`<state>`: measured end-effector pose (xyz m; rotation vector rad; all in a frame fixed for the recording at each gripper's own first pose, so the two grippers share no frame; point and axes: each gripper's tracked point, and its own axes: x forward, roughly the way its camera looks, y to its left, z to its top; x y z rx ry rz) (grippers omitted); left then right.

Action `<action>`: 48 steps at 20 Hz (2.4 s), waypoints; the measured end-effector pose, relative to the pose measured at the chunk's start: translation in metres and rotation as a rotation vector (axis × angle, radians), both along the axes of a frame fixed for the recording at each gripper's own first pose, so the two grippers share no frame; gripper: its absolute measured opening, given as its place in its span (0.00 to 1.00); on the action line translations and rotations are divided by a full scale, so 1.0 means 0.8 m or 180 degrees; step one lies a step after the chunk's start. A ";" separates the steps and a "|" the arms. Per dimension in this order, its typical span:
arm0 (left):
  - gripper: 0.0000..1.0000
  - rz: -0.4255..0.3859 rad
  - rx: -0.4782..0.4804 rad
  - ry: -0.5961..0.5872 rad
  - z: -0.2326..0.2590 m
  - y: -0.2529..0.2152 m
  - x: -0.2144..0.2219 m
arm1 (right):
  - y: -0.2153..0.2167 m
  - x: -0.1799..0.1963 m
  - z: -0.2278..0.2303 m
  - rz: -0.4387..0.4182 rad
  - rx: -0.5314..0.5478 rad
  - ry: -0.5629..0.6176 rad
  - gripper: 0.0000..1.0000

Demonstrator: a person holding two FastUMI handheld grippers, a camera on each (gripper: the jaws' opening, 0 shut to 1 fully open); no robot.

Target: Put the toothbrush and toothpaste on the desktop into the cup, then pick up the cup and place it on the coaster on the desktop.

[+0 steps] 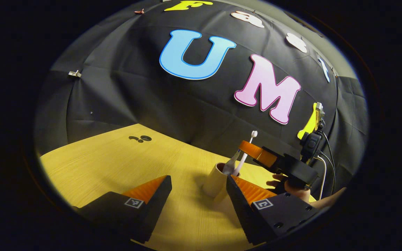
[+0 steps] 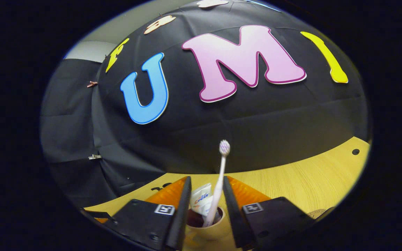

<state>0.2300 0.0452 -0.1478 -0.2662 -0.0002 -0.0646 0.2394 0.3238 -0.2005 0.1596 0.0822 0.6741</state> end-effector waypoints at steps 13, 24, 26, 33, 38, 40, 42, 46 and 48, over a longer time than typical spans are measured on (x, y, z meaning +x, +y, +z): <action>0.97 -0.0001 -0.0133 0.0491 0.004 -0.012 0.019 | -0.084 -0.044 0.006 0.0075 -0.0513 0.0205 0.98; 0.98 -0.0217 0.0155 0.1205 0.018 -0.063 0.083 | -0.231 -0.032 0.024 -0.0426 -0.0630 0.0451 0.98; 0.98 -0.0301 0.0157 0.1394 0.009 -0.077 0.091 | -0.257 -0.030 0.028 -0.0502 -0.0632 0.0455 0.98; 0.98 -0.0420 0.0516 0.2092 -0.041 -0.105 0.120 | -0.337 -0.021 0.025 -0.0723 -0.0623 0.0539 0.98; 0.97 -0.0465 0.0874 0.2659 -0.083 -0.120 0.142 | -0.389 -0.012 0.019 -0.0989 -0.0535 0.0663 0.98; 0.96 -0.0463 0.1001 0.2899 -0.093 -0.120 0.150 | -0.406 -0.009 0.018 -0.1073 -0.0505 0.0693 0.98; 0.93 -0.0438 0.1227 0.3118 -0.100 -0.109 0.154 | -0.420 -0.006 0.018 -0.1147 -0.0488 0.0701 0.98; 0.83 -0.0443 0.1473 0.3431 -0.118 -0.101 0.156 | -0.441 -0.003 0.014 -0.1261 -0.0441 0.0748 0.98; 0.74 -0.0390 0.1466 0.3473 -0.123 -0.098 0.161 | -0.447 -0.002 0.013 -0.1293 -0.0420 0.0769 0.98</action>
